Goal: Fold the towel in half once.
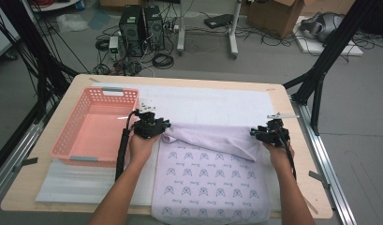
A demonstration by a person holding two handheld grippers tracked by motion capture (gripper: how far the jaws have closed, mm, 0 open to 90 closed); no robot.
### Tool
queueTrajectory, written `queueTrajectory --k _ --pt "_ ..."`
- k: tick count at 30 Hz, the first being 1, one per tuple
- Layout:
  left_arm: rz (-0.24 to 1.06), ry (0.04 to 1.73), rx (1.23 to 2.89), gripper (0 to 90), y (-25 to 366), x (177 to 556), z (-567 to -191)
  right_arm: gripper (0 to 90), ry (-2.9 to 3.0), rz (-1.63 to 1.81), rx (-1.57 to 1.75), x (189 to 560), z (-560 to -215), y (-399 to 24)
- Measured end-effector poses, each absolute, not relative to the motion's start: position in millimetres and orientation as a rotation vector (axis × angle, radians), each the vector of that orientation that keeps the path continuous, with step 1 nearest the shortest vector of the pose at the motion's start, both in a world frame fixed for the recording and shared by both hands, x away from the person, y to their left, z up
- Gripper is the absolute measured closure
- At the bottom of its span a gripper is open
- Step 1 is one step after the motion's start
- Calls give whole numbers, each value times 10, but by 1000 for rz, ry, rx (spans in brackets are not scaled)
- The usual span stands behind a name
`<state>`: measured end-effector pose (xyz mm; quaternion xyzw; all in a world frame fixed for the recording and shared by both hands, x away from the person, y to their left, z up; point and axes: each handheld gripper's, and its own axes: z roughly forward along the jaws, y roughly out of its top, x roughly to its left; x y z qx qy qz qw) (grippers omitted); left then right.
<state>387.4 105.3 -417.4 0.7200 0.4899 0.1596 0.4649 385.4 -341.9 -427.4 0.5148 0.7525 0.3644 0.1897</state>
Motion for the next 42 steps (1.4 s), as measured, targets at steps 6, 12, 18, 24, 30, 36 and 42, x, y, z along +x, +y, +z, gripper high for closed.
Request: queueTrajectory --k 6,12,18,24,30,36,42 --pt "341 1120 1809 528 1023 3778 -4118 522 2123 1116 1401 3706 -4133 -3413" --pt "308 1098 1853 533 969 3685 -4224 520 2200 1126 1333 3541 -4097 -3339" --pt "307 1110 1899 612 942 3632 -4369 524 2251 1163 1253 3289 -4111 -3285" --pt "345 1047 1989 849 878 3530 -4414 523 2301 1218 1244 3008 -4188 -3254" --pt "351 992 1966 855 903 3322 -4372 552 2348 1146 1265 2878 -4373 -3245" --pt "353 961 1925 857 1019 3040 -4392 863 2324 1058 1274 2827 -4399 -3268" --pt "342 930 1910 850 1121 2773 -4414 864 2307 1065 1272 2691 -4299 -3381"
